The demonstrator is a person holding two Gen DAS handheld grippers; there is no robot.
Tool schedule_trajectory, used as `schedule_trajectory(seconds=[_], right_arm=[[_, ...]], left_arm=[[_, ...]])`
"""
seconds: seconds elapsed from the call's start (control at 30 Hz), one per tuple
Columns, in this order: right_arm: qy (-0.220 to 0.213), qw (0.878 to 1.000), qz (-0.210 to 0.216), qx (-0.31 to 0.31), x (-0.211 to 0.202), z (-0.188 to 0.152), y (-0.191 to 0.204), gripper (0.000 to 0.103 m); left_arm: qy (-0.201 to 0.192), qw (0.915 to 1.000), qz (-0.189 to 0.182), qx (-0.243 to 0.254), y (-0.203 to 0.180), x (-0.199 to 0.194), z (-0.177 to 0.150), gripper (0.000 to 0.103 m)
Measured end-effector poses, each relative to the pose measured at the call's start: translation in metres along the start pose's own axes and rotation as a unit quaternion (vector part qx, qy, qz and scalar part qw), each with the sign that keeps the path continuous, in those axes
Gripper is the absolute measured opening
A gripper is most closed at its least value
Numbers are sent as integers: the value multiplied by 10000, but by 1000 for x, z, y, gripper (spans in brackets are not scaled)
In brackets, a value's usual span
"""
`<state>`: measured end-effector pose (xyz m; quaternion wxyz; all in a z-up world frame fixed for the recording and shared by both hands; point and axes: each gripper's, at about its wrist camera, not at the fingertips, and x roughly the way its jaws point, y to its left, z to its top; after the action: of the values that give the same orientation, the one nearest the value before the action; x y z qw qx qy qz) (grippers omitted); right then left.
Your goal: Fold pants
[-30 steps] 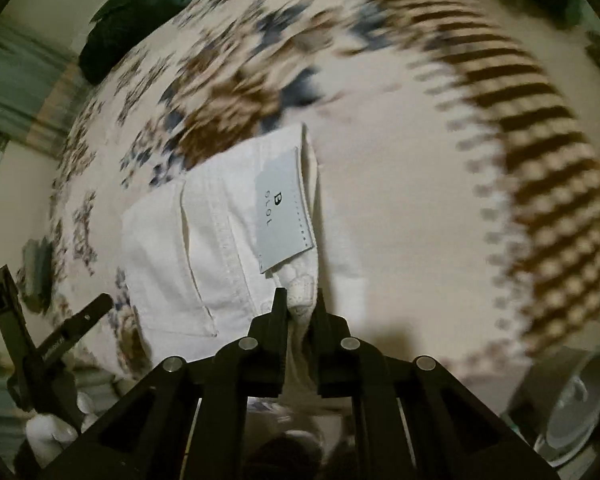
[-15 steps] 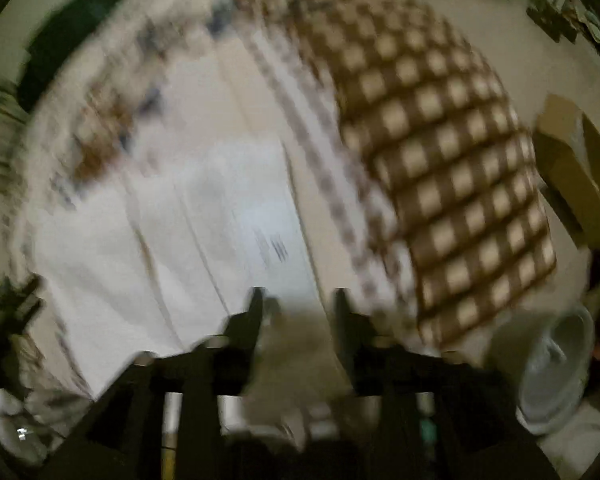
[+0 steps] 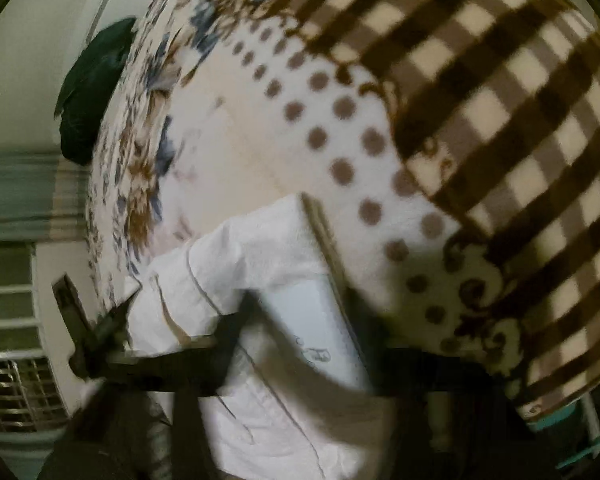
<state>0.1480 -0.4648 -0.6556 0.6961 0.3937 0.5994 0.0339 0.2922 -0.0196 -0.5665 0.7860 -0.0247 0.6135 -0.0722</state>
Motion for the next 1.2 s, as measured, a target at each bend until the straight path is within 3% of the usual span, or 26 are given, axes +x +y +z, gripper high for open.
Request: schedule_trajectory(seconds=[0.07,0.1,0.3,0.43,0.53,0.57,0.6,0.67,0.77,0.97,1.07,1.2], right_arm=[[-122,9996,-104,-230,-6,-1,10,11],[-188,9991,-198,-330,-7,0,18,10],[-836,9898,-924,-690,-32,-2,41,9],[-683,9868,-1303,-675,-19,0,32,9],[-600,9876,-1296,-660,-8,5,32,11],[-550,9882,-1286,-623,-8,6,31,20],[-466,9896,-1228,-581,-9,7,30,36],[-311,9914,-1184,-458,-14,4,26,52],[-445,9924,-1108,-299,-37,-17,17,62],[-565,9956,-441,598,-67,-89,-13,63],[-241,9938,242,1059,-40,-119,-29,63],[-90,9875,916,1279,5,-133,-36,63]], left_arm=[[-37,9999,79,111,-2,-1,0,103],[-39,9999,92,133,-2,-2,0,103],[-18,9999,-51,113,-1,-10,5,103],[-255,9996,-98,90,-5,-39,3,103],[-545,9984,-120,-49,-4,-65,-8,103],[-632,9978,-169,-139,-1,-74,-16,103],[-649,9973,-242,-225,1,-80,-24,103],[-562,9964,-449,-453,8,-88,-46,103],[-329,9955,-654,-601,6,-85,-79,103],[207,9930,-961,-661,-7,-56,-127,103],[391,9899,-1119,-772,-10,-38,-132,103],[401,9888,-1196,-798,-12,-34,-134,103]])
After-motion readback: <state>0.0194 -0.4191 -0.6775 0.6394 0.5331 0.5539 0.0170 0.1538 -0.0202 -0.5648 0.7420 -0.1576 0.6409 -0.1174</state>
